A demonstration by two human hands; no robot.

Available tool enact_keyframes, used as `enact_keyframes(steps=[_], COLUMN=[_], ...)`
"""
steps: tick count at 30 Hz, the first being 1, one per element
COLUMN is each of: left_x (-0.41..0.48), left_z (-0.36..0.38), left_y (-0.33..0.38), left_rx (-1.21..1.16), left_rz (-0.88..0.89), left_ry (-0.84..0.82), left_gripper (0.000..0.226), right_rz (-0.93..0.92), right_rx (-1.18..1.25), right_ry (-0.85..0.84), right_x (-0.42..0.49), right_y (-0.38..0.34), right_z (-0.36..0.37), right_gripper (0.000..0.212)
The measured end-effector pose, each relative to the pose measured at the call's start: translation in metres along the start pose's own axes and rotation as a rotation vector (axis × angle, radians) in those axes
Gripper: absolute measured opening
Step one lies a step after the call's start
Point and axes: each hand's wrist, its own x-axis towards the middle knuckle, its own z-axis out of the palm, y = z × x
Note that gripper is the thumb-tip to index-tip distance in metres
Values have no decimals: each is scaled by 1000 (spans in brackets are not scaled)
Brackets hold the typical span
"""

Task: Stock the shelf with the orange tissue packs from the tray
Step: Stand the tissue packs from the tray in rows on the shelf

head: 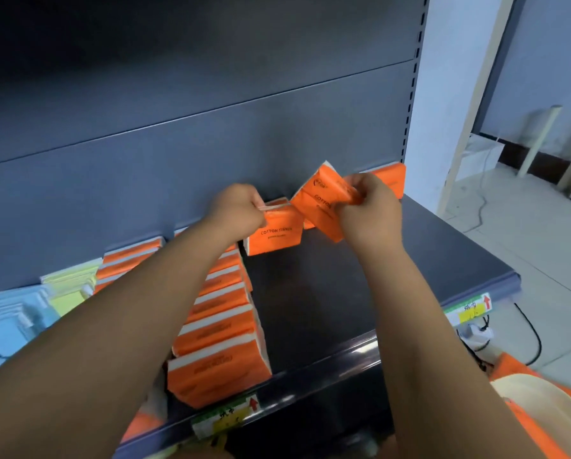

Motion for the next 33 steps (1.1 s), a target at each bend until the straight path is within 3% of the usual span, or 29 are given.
enact_keyframes(steps=[4,10,15,22,27,33], left_x=[7,9,14,18,22,23], left_z=[6,10,12,18,21,16], left_y=[-9,-17,-24,-19,-21,-27], left_rx=[124,427,455,575,725,698], left_rz=[10,49,69,117,231,252], left_ry=[108,109,106,89,142,115], left_gripper=[21,24,33,26,24,31], right_rz=[5,-53,46,106,-22,81], right_rx=[-58,-173,-156,-183,-281,-256], right_ry=[-8,-121,-94,-73,-112,-159], right_x=[-7,0,9,10,4,4], right_y=[8,8,15,13,12,20], right_z=[19,43,40,37,45,54], right_gripper=[34,40,45,58,31,57])
